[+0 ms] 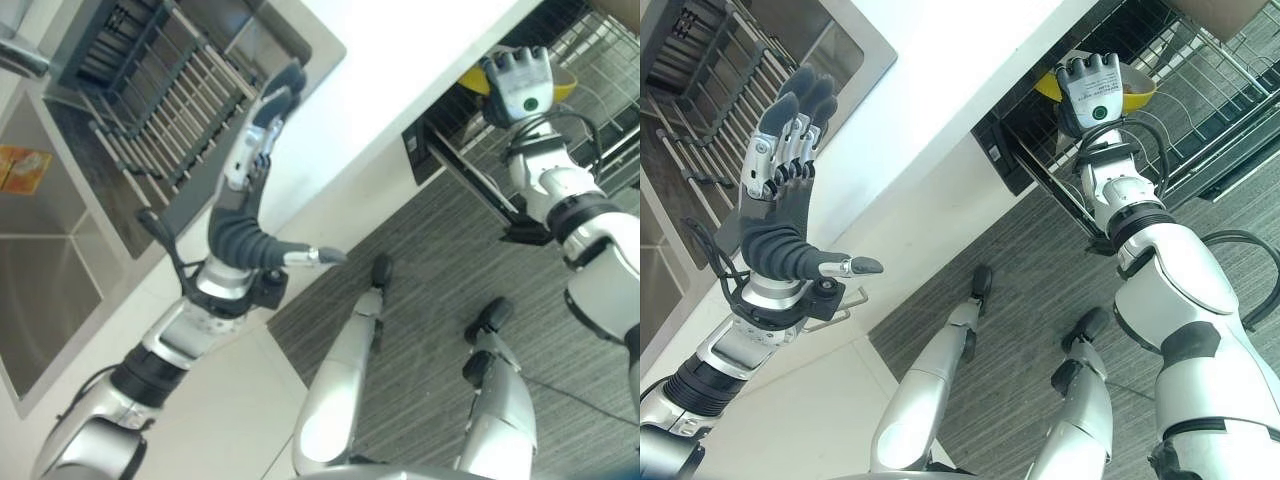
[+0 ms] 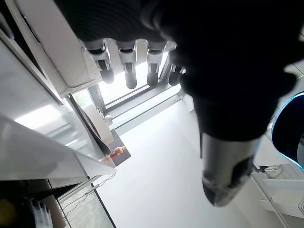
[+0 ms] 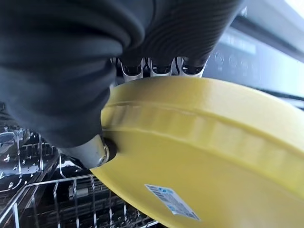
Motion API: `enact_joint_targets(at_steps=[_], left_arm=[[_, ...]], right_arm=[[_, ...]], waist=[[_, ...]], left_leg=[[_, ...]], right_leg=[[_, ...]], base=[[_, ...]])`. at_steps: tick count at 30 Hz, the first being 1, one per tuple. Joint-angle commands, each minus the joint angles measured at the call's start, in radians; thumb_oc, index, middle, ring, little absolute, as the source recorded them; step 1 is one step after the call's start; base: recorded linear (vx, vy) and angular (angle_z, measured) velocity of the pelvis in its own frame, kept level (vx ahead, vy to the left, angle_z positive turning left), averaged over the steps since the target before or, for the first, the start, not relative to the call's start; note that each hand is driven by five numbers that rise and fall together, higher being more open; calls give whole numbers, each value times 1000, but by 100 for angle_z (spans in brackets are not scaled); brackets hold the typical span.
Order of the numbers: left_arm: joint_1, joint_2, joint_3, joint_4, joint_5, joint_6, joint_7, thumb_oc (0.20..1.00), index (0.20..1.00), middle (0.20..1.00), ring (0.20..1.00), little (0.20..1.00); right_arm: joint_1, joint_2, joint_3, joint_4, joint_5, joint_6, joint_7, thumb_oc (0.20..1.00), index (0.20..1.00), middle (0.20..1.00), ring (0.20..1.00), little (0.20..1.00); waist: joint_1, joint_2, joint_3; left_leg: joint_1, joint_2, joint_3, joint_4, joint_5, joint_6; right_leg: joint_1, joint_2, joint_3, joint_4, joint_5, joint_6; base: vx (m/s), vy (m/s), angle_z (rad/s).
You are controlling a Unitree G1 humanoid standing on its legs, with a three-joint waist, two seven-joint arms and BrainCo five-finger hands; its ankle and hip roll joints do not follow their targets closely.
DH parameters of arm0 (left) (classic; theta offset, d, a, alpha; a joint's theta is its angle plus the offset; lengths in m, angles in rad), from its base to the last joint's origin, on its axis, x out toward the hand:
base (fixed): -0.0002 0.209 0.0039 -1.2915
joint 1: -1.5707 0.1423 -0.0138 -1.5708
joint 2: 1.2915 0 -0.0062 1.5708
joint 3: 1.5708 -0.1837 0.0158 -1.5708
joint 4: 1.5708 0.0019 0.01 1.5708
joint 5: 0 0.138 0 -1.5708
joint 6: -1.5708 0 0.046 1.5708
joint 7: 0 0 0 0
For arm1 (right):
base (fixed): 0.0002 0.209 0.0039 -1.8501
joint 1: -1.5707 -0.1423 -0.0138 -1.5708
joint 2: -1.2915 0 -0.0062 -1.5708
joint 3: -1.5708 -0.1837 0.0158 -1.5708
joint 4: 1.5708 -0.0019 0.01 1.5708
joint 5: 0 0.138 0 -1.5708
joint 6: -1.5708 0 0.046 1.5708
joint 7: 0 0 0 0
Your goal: Place the dishes in the dishwasher.
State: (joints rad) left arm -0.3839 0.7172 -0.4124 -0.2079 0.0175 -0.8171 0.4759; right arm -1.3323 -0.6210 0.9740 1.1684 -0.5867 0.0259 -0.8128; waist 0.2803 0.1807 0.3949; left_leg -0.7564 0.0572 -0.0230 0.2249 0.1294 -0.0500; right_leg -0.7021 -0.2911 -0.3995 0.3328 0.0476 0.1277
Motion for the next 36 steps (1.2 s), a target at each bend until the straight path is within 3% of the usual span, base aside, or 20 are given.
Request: enact_joint_targets(at_steps=[1, 4, 8, 10, 11, 12, 14, 16, 17, 21, 29, 32, 34, 36], left_arm=[[-32, -74, -130, 305, -77, 45, -21, 1000, 1000, 1000, 1000, 1000], [-32, -66, -137, 302, -81, 45, -13, 1000, 1000, 1000, 1000, 1000], [-36, -69, -138, 294, -70, 58, -4, 1000, 1000, 1000, 1000, 1000], [-37, -80, -146, 301, -65, 57, 8, 1000, 1000, 1000, 1000, 1000], [-44, -84, -151, 308, -61, 54, 18, 1000, 1000, 1000, 1000, 1000], [-53, -85, -153, 309, -63, 59, 20, 1000, 1000, 1000, 1000, 1000], [-68, -93, -149, 308, -73, 75, 14, 1000, 1000, 1000, 1000, 1000], [-76, -99, -147, 310, -70, 85, 9, 1000, 1000, 1000, 1000, 1000], [-81, -98, -144, 309, -71, 87, 7, 1000, 1000, 1000, 1000, 1000], [-118, -81, -137, 299, -102, 122, -29, 1000, 1000, 1000, 1000, 1000], [-161, -91, -135, 300, -104, 163, -33, 1000, 1000, 1000, 1000, 1000], [-179, -91, -139, 308, -114, 175, -37, 1000, 1000, 1000, 1000, 1000], [-182, -91, -141, 308, -120, 182, -39, 1000, 1000, 1000, 1000, 1000], [-177, -91, -138, 304, -121, 187, -40, 1000, 1000, 1000, 1000, 1000]], right_arm=[[-251, -28, -33, -55, 8, 11, -60, 200, 200, 200, 200, 200], [-255, -38, -55, -60, 32, 56, -141, 200, 200, 200, 200, 200], [-256, -47, -71, -74, 1, 71, -139, 200, 200, 200, 200, 200], [-245, -40, -75, -78, 64, 83, -205, 200, 200, 200, 200, 200], [-245, -34, -84, -78, 76, 90, -204, 1000, 1000, 1000, 1000, 1000], [-241, -26, -96, -78, 104, 101, -161, 1000, 1000, 1000, 1000, 1000], [-218, -11, -112, -61, 159, 198, 26, 1000, 1000, 1000, 1000, 1000], [-180, 10, -91, -33, 203, 346, 300, 1000, 1000, 1000, 1000, 1000], [-168, 17, -80, -22, 223, 366, 364, 1000, 1000, 1000, 1000, 1000], [-173, 76, -117, 6, 308, 359, 370, 1000, 1000, 1000, 1000, 1000], [-177, 86, -137, 6, 329, 343, 353, 1000, 1000, 1000, 1000, 1000], [-170, 82, -148, -1, 365, 334, 304, 1000, 1000, 1000, 1000, 1000], [-162, 76, -161, -9, 417, 310, 272, 1000, 1000, 1000, 1000, 1000], [-144, 75, -201, -21, 617, 251, 219, 1000, 1000, 1000, 1000, 1000]], waist=[[-9, -99, 125], [-12, -99, 125], [-17, -99, 125], [-21, -92, 125], [-23, -91, 125], [-24, -91, 125], [-28, -93, 125], [-32, -98, 125], [-33, -100, 125], [-24, -105, 125], [-30, -113, 125], [-37, -117, 125], [-42, -119, 125], [-49, -123, 125]], left_leg=[[-57, -56, 15, 103, -201, 37], [-65, -56, 15, 108, -204, 38], [-72, -56, 17, 106, -202, 38], [-71, -58, 21, 107, -202, 38], [-72, -59, 23, 105, -203, 37], [-74, -58, 25, 103, -202, 36], [-78, -59, 23, 97, -199, 36], [-82, -57, 25, 88, -194, 32], [-84, -56, 27, 86, -192, 32], [-90, -51, 27, 86, -186, 28], [-89, -49, 35, 77, -180, 25], [-89, -46, 38, 75, -180, 25], [-84, -43, 42, 76, -182, 25], [-72, -38, 51, 72, -185, 26]], right_leg=[[27, -5, 5, -76, 4, 48], [22, -4, 8, -76, 6, 49], [14, -2, 11, -78, 7, 51], [10, -5, 14, -76, 7, 51], [9, -6, 17, -81, 9, 51], [8, -6, 19, -85, 10, 50], [4, -3, 24, -89, 9, 49], [-1, 0, 24, -93, 10, 49], [-3, 1, 23, -94, 13, 50], [3, -1, 8, -97, 23, 53], [4, 1, 5, -104, 32, 59], [2, 4, 8, -105, 33, 60], [4, 5, 11, -105, 35, 60], [10, 8, 17, -108, 34, 58]], base=[[0, 0, 0], [0, 0, 0], [2, 8, 0], [14, 58, 1], [0, 48, -1], [-11, 39, -2], [-5, 16, -1], [0, 0, 0], [0, 0, 0], [0, -63, 3], [-3, -13, 0], [-6, -10, -3], [0, 0, 0], [-19, -17, -4]])
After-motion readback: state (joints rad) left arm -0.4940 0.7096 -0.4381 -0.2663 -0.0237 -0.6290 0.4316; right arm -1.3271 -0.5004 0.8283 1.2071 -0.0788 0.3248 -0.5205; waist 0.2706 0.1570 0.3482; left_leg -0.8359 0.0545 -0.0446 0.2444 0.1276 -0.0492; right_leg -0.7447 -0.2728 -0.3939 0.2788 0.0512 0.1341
